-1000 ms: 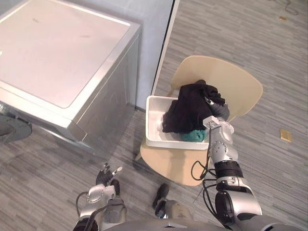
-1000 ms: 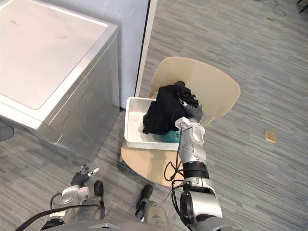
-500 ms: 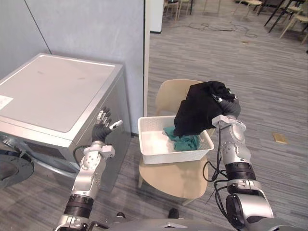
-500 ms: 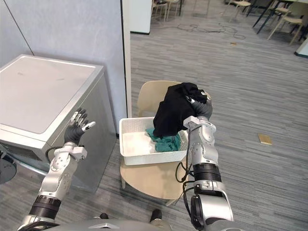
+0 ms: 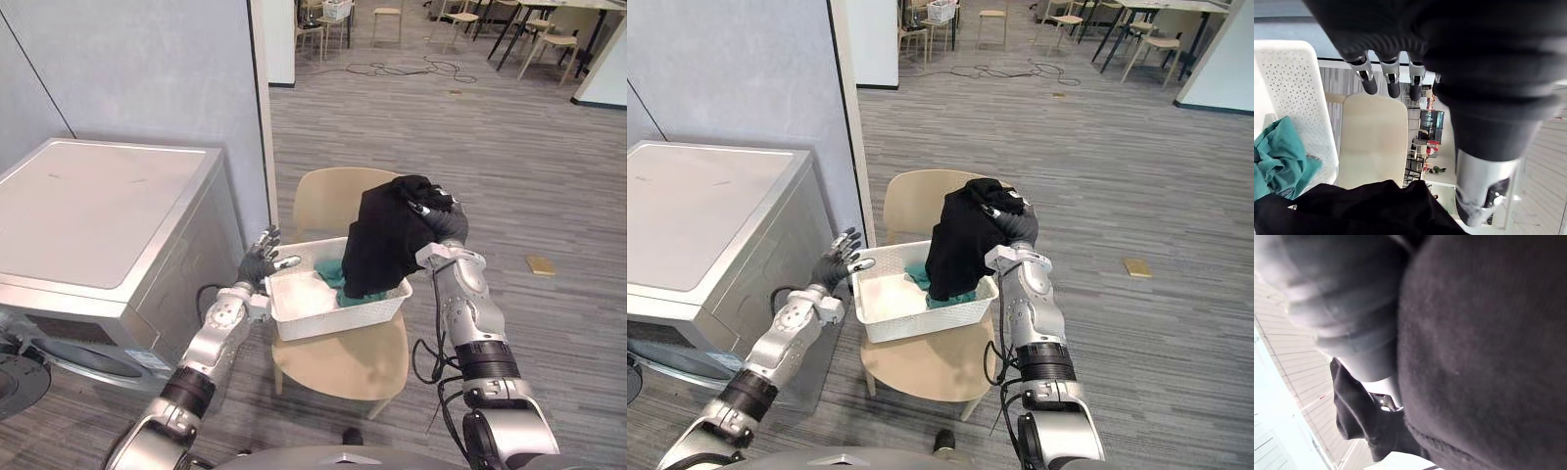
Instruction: Pick up the laundry basket with both hands and put the clothes into the washing machine.
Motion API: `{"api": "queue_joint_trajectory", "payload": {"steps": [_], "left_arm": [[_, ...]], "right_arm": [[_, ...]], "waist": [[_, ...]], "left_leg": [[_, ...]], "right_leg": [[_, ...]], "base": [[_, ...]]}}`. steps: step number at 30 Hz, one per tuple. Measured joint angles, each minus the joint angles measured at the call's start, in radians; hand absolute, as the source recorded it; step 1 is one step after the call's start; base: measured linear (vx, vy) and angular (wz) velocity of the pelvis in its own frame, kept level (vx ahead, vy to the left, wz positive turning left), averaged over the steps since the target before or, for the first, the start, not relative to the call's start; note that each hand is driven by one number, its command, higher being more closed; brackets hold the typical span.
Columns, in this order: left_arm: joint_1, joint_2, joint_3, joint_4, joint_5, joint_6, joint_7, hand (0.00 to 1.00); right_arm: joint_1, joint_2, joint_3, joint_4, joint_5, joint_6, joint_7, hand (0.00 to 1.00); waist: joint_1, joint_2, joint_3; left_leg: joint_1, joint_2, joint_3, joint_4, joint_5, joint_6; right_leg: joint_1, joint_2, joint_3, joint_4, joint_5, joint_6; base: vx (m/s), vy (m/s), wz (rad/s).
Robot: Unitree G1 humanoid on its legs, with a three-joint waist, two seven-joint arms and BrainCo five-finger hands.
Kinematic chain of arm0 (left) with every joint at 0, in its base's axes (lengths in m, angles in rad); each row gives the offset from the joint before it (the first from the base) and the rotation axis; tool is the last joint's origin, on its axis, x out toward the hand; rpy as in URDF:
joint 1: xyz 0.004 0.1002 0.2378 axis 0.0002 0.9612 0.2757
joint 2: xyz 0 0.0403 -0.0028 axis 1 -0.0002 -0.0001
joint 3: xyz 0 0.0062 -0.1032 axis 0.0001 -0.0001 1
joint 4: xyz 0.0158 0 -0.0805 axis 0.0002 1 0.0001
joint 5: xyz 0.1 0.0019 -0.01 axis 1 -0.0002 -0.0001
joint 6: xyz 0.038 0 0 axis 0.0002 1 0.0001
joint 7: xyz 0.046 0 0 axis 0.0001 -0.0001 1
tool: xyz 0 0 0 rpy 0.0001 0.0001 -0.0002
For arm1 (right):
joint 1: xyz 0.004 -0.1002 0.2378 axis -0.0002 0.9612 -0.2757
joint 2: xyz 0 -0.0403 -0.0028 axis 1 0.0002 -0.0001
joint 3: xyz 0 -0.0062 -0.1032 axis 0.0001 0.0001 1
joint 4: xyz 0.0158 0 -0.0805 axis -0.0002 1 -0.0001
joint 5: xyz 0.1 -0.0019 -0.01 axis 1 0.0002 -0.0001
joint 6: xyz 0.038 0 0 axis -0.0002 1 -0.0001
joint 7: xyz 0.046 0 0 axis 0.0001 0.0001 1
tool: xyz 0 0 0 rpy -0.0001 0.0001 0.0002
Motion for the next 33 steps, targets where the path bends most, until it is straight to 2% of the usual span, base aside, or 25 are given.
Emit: {"api": "queue_joint_trajectory", "payload": {"steps": [9,16,17,23,33], "left_arm": [[-0.199,-0.061,-0.114,0.189,0.051,0.03,0.0,0.0],[-0.266,-0.119,-0.173,0.24,0.051,0.054,0.001,0.0],[-0.281,-0.125,-0.185,0.24,0.051,0.054,0.003,1.0],[-0.295,-0.137,-0.185,0.24,0.047,0.054,0.025,1.0],[-0.311,-0.145,-0.225,0.24,0.018,0.054,0.041,1.0]], "right_arm": [[0.001,0.011,0.111,-0.031,0.011,0.002,0.017,1.0],[0.001,0.023,0.168,-0.032,0.053,0.004,0.021,1.0],[0.001,0.023,0.184,-0.032,0.056,0.004,0.031,1.0],[0.002,0.034,0.185,-0.067,0.06,0.004,0.042,1.0],[0.028,0.041,0.184,-0.08,0.059,0.003,0.052,1.0]], "waist": [[-0.027,0.0,0.0],[-0.047,0.0,0.0],[-0.048,0.0,0.0],[-0.06,0.0,0.0],[-0.059,0.0,0.0]], "left_leg": [[0.023,-0.011,0.052,-0.014,-0.006,0.004],[0.034,-0.014,0.065,-0.014,-0.012,0.004],[0.038,-0.014,0.072,-0.014,-0.015,0.004],[0.046,-0.014,0.082,-0.013,-0.021,0.004],[0.046,-0.015,0.075,-0.014,-0.022,0.005]], "right_leg": [[-0.016,0.007,0.055,-0.001,0.011,0.0],[-0.018,0.007,0.075,-0.001,0.012,0.001],[-0.017,0.008,0.081,-0.001,0.012,0.001],[-0.016,0.008,0.093,0.0,0.012,0.002],[-0.011,0.006,0.085,0.0,0.009,0.006]], "base": [[0.03,0.017,-0.16],[0.0,0.018,-0.11],[-0.01,0.011,-0.11],[0.0,0.009,-0.07],[0.0,0.001,0.02]]}}
